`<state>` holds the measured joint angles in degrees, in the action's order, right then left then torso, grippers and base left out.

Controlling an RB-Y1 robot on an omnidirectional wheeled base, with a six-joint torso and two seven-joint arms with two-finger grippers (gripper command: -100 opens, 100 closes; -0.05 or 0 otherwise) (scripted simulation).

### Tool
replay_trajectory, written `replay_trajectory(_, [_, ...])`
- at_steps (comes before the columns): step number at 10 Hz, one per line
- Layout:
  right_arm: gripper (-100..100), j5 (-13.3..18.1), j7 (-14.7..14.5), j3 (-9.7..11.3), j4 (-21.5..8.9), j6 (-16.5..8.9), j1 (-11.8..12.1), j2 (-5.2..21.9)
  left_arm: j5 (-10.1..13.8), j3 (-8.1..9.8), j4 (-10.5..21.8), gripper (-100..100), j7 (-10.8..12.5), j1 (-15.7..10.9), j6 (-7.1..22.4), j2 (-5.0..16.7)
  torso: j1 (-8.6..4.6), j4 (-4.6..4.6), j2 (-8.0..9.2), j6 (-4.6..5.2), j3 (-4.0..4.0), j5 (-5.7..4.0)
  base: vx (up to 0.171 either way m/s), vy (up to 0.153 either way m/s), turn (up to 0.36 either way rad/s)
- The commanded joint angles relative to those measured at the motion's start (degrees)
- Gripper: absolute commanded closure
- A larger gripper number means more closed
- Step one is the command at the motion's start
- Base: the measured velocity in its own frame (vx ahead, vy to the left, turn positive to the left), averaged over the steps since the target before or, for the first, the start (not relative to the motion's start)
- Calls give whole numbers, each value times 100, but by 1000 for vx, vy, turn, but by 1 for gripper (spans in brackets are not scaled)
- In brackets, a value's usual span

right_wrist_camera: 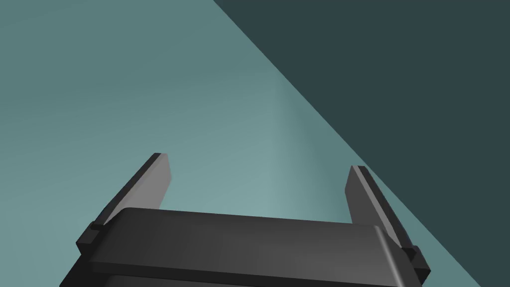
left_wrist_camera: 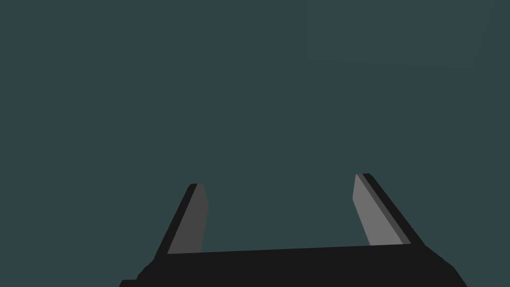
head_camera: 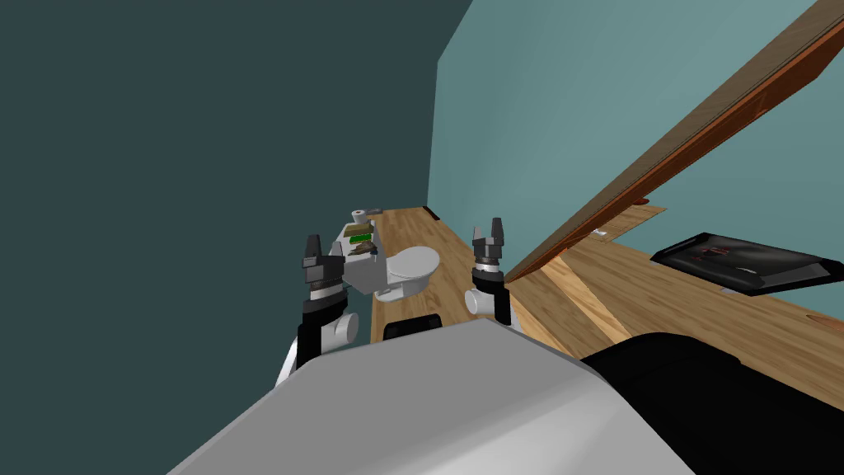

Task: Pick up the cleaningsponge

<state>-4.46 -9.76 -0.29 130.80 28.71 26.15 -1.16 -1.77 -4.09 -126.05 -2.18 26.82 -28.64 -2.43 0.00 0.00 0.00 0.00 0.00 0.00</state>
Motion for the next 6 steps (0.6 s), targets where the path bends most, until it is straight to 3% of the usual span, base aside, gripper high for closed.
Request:
replay_trajectory(1, [0,0,0,0,0,0,0,0,-13,-14,38,-100,2,-8,56,273,0,0,0,0,0,0,-7,-4,12])
replay_trajectory(4, [0,0,0,0,0,0,0,0,-61,-62,176,-100,9,-37,266,752,-1,2,8,0,4,0,-24,-10,22])
replay_trajectory(6, [0,0,0,0,0,0,0,0,-106,-104,308,-100,14,-65,467,941,-5,3,12,0,7,-1,-33,-18,30])
